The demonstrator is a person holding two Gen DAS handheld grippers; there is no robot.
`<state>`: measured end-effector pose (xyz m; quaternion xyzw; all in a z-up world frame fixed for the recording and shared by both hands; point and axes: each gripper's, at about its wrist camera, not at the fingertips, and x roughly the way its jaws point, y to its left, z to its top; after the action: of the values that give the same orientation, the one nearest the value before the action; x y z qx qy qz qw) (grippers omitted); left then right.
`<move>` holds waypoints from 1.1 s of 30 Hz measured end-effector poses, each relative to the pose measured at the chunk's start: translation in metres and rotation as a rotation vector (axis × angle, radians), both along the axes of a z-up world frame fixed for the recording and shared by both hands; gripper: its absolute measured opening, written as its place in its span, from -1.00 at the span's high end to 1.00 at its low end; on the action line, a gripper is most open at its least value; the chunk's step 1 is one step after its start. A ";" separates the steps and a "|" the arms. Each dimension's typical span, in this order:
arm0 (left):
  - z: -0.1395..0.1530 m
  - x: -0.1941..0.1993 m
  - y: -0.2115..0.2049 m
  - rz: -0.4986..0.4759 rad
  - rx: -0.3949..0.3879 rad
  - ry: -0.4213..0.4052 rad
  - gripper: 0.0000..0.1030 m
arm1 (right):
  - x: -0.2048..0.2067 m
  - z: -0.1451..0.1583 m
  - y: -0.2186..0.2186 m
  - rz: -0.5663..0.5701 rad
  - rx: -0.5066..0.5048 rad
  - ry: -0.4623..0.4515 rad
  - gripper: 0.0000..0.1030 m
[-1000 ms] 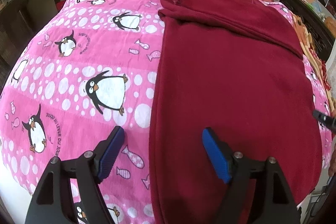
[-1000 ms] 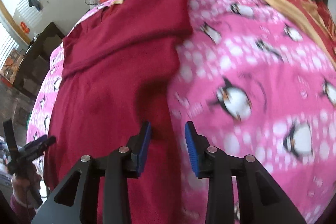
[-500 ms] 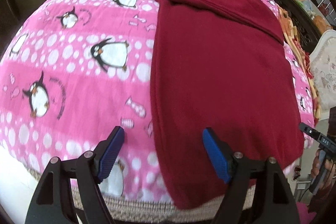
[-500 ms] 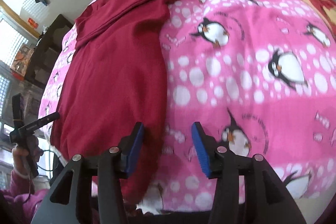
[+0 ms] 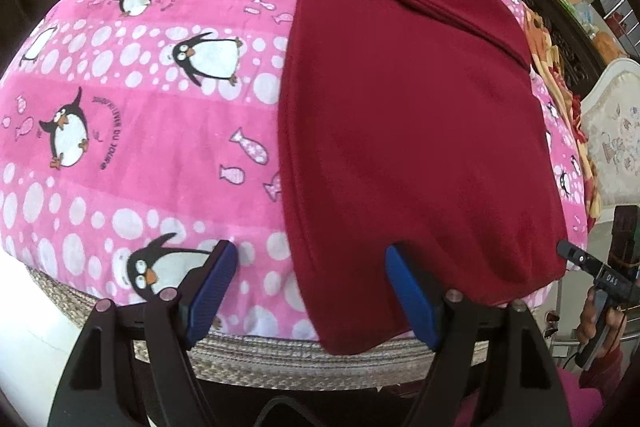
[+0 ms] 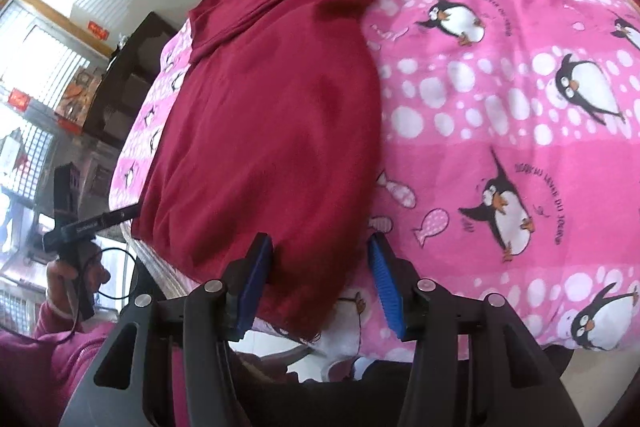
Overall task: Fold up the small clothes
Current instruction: 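Lower both tools to the sweater hem and close them on it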
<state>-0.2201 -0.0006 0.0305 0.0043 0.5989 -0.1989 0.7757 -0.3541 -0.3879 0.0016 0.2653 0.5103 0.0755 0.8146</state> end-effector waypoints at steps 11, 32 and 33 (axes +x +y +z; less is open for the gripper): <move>-0.007 0.000 -0.017 -0.028 0.037 -0.014 -0.81 | 0.005 -0.006 0.006 0.024 0.010 -0.006 0.51; -0.006 0.008 -0.020 -0.071 0.027 0.034 -0.61 | 0.004 -0.010 -0.001 0.011 0.119 -0.032 0.09; -0.005 0.007 -0.019 -0.070 0.032 0.031 -0.51 | 0.005 -0.010 -0.001 0.018 0.114 -0.027 0.09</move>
<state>-0.2127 -0.0193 0.0254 0.0346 0.6134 -0.2165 0.7587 -0.3493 -0.3886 -0.0079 0.3057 0.4966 0.1152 0.8042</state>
